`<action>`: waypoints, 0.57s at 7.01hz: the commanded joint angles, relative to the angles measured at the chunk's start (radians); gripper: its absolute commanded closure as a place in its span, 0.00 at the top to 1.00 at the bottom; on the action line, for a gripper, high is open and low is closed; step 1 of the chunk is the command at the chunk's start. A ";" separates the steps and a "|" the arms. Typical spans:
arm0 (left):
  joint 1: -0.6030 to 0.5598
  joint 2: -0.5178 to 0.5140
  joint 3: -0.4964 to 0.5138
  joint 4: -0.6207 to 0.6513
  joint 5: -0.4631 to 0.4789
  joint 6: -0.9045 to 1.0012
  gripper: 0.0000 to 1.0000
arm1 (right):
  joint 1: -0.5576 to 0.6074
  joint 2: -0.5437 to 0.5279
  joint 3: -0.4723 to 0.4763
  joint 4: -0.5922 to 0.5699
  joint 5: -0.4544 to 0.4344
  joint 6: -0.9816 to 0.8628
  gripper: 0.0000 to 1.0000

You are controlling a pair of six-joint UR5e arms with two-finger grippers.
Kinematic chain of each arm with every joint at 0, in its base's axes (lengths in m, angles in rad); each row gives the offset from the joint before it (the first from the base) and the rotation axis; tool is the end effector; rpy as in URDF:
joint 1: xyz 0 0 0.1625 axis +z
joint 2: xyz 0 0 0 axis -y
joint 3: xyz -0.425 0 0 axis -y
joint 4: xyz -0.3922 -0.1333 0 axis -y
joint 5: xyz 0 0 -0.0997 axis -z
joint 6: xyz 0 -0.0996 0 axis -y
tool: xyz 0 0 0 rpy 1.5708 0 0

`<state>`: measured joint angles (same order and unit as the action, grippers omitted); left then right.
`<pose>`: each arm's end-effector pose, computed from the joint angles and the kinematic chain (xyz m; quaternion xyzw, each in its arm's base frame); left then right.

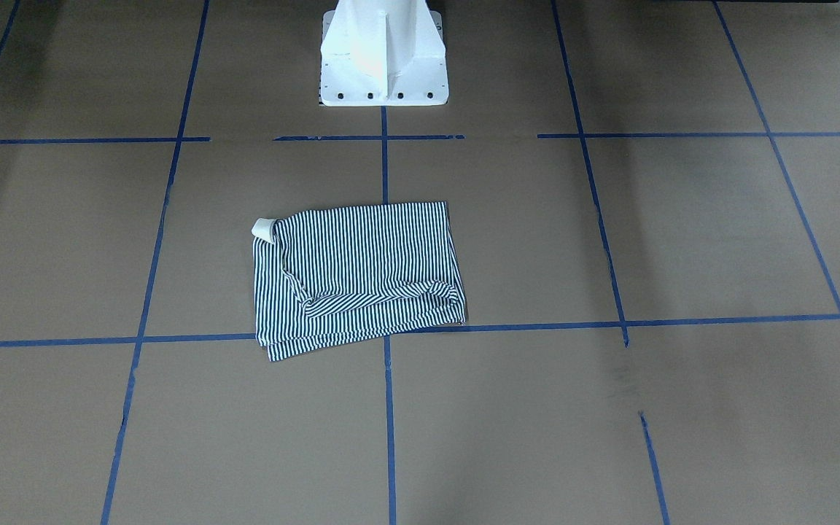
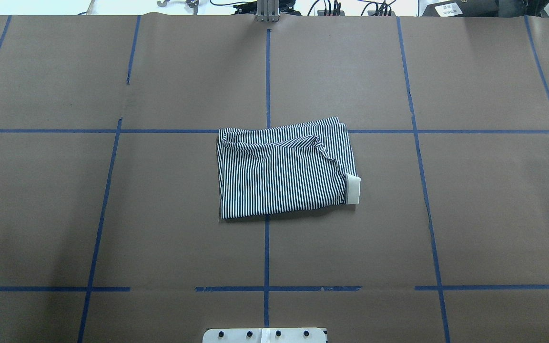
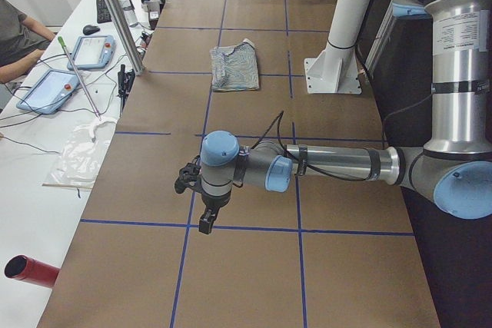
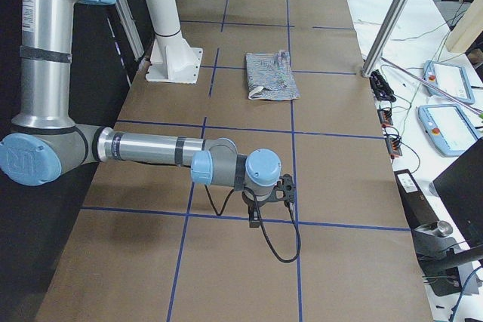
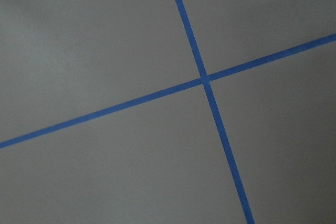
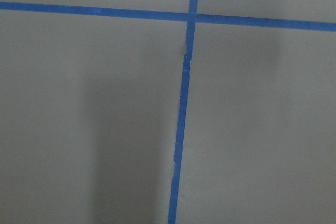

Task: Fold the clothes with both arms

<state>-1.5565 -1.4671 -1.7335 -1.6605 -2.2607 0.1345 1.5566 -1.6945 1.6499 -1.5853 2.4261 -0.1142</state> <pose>-0.0634 -0.4585 0.6233 0.0900 0.3324 0.0948 0.9340 0.0519 -0.4358 0.6729 -0.0061 -0.4154 -0.0461 0.9085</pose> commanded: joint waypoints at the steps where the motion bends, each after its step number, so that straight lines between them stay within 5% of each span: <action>1: -0.011 -0.001 -0.026 0.053 -0.022 0.002 1.00 | 0.013 -0.002 -0.002 0.001 -0.002 0.001 1.00; 4: -0.011 -0.001 -0.023 0.053 -0.030 0.001 1.00 | 0.030 -0.002 0.040 -0.002 -0.015 0.046 1.00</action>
<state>-1.5675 -1.4680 -1.7588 -1.6083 -2.2889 0.1355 1.5802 -1.6959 1.6645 -1.5860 2.4139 -0.0976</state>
